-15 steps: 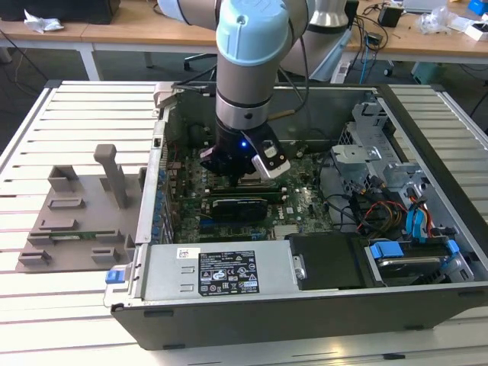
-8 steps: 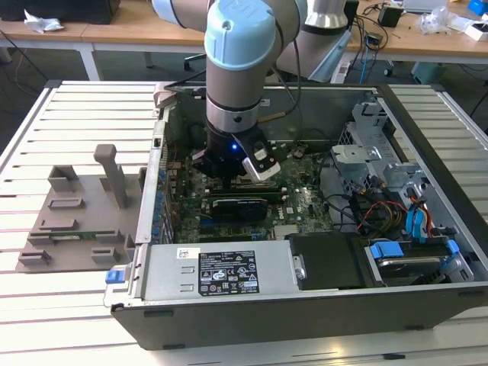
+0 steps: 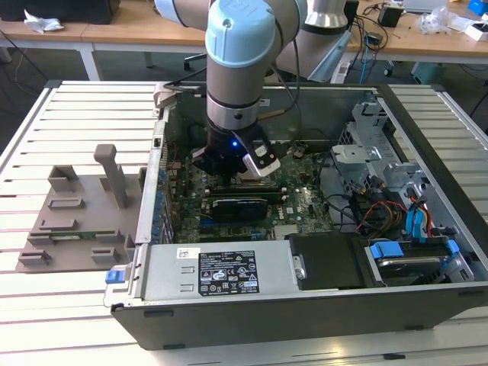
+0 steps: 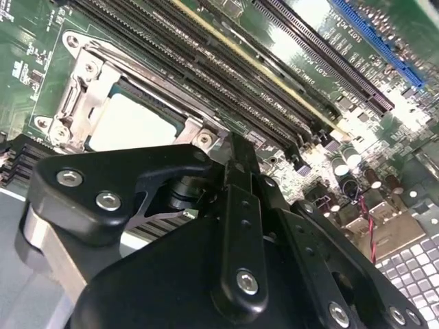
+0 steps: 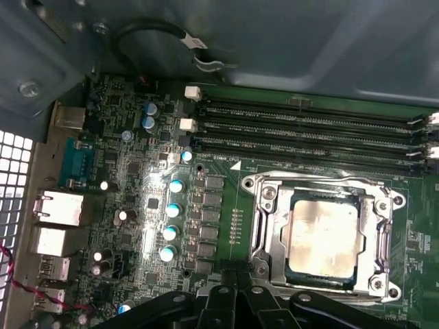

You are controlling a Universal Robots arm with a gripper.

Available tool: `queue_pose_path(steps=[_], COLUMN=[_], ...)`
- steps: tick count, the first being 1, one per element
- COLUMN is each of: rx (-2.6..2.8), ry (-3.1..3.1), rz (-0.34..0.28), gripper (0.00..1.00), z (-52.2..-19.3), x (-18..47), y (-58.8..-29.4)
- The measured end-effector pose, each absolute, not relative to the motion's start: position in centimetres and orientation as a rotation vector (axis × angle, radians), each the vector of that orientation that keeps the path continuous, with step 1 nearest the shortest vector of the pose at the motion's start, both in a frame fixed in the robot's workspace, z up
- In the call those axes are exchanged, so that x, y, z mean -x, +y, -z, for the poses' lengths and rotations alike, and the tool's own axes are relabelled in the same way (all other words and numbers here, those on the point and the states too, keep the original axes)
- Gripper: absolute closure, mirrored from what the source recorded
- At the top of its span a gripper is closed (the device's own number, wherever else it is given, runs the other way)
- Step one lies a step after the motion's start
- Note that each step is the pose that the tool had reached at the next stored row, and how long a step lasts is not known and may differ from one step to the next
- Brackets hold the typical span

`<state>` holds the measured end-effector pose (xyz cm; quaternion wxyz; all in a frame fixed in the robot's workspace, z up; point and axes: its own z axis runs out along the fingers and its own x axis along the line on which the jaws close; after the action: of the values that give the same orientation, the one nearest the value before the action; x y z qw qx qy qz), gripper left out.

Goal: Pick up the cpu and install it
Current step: 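Install the second cpu locking lever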

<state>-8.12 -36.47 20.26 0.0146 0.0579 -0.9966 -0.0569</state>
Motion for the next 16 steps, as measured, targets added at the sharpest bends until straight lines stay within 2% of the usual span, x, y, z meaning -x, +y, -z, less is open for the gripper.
queue_pose_path(steps=[9,16], rx=[-0.187,-0.187], ry=[-3.101,-3.101], rz=[0.193,0.174], gripper=[0.89,0.89], z=[-20.04,-20.69], x=[7.86,7.82], y=[-36.46,-36.51])
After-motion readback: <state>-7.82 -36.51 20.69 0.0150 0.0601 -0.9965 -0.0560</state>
